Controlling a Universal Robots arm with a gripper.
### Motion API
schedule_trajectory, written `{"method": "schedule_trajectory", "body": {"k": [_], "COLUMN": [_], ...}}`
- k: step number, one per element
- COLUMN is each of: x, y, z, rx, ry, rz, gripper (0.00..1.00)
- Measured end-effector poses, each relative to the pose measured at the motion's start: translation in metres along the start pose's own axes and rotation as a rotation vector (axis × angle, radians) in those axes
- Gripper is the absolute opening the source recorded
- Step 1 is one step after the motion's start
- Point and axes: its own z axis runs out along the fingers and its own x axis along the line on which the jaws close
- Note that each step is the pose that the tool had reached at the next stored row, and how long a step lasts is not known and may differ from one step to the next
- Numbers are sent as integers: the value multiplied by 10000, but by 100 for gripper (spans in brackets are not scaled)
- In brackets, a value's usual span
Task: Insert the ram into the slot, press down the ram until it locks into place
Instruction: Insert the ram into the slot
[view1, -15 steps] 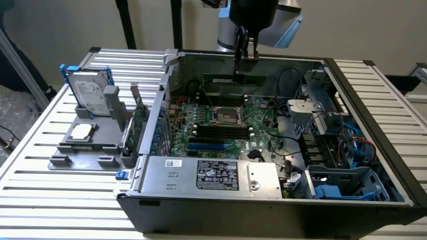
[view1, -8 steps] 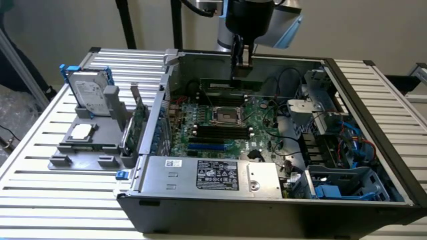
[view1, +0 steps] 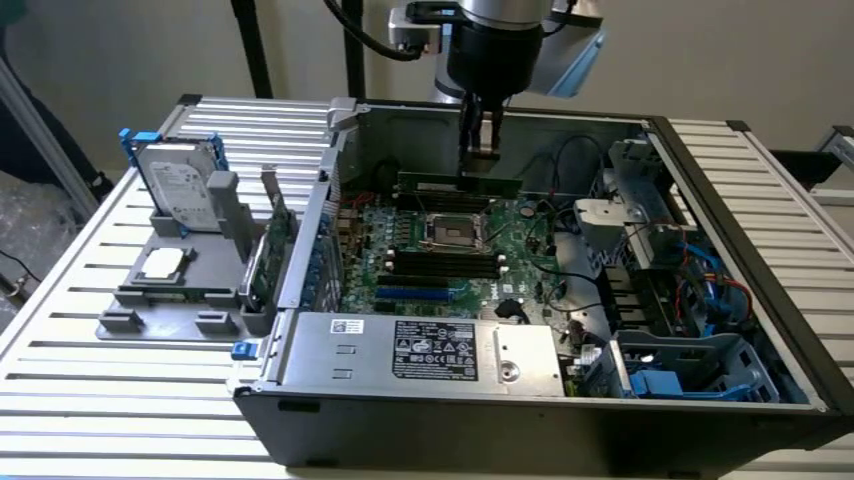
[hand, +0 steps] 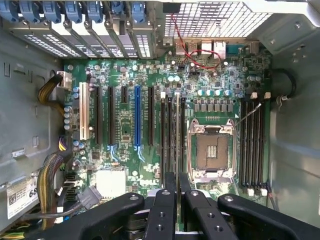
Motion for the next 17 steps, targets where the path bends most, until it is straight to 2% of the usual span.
{"method": "schedule_trajectory", "body": {"k": [7,17], "x": [80,98], "y": [-6,-11], "z": [126,308], "rx": [0,0], "ry": [0,1], "rz": [-1,-47], "gripper": [14,14]}}
